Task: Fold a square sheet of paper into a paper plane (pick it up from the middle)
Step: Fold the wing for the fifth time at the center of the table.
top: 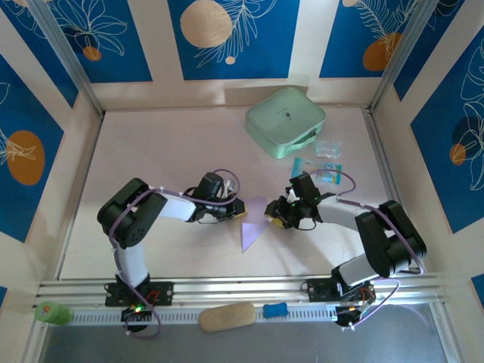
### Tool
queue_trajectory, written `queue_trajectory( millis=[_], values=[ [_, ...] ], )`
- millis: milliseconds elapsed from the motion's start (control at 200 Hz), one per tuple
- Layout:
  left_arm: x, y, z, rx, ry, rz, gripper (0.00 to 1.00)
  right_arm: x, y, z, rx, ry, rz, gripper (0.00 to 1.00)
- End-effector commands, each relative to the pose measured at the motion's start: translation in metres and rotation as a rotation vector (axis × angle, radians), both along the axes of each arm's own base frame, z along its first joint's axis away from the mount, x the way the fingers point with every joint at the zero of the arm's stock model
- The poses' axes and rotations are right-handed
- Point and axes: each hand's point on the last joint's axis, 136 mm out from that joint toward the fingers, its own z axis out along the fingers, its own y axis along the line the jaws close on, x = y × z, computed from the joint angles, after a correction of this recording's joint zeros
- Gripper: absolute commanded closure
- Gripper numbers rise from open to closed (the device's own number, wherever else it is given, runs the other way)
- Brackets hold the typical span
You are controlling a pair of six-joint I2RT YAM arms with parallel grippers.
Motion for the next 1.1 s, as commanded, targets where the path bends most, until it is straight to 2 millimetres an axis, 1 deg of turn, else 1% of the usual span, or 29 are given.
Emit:
queue_trajectory(
  millis=[0, 190, 315, 460, 620, 720, 890, 980, 1095],
  values=[
    [-0.013, 0.012, -0.017, 0.052, 0.067, 0.004, 0.98, -0.007, 0.009, 0.0, 0.017, 0.019, 0.046, 0.61],
    [-0.013, 0.012, -0.016, 0.052, 0.066, 0.005, 0.98, -0.017, 0.008, -0.005, 0.004, 0.038, 0.048, 0.61],
    [-0.013, 0.012, -0.016, 0.052, 0.065, 0.004, 0.98, -0.021, 0.014, -0.003, 0.026, 0.037, 0.071, 0.62],
    [-0.013, 0.011, -0.016, 0.049, 0.065, 0.003, 0.98, -0.02, 0.021, 0.001, 0.04, 0.029, 0.088, 0.64],
    [-0.013, 0.012, -0.017, 0.051, 0.068, 0.004, 0.99, -0.016, 0.026, 0.006, 0.053, 0.01, 0.095, 0.64],
    [-0.014, 0.012, -0.017, 0.049, 0.066, 0.003, 0.99, -0.011, 0.02, 0.008, 0.021, -0.003, 0.079, 0.64],
    [-0.015, 0.012, -0.017, 0.05, 0.067, 0.002, 0.99, 0.009, 0.006, 0.016, -0.026, -0.042, 0.056, 0.62],
    [-0.015, 0.013, -0.018, 0.051, 0.069, 0.003, 0.99, 0.021, 0.005, 0.019, -0.019, -0.058, 0.06, 0.62],
    [-0.015, 0.012, -0.018, 0.049, 0.07, 0.0, 1.0, 0.033, 0.006, 0.018, -0.016, -0.058, 0.07, 0.62]
  ],
)
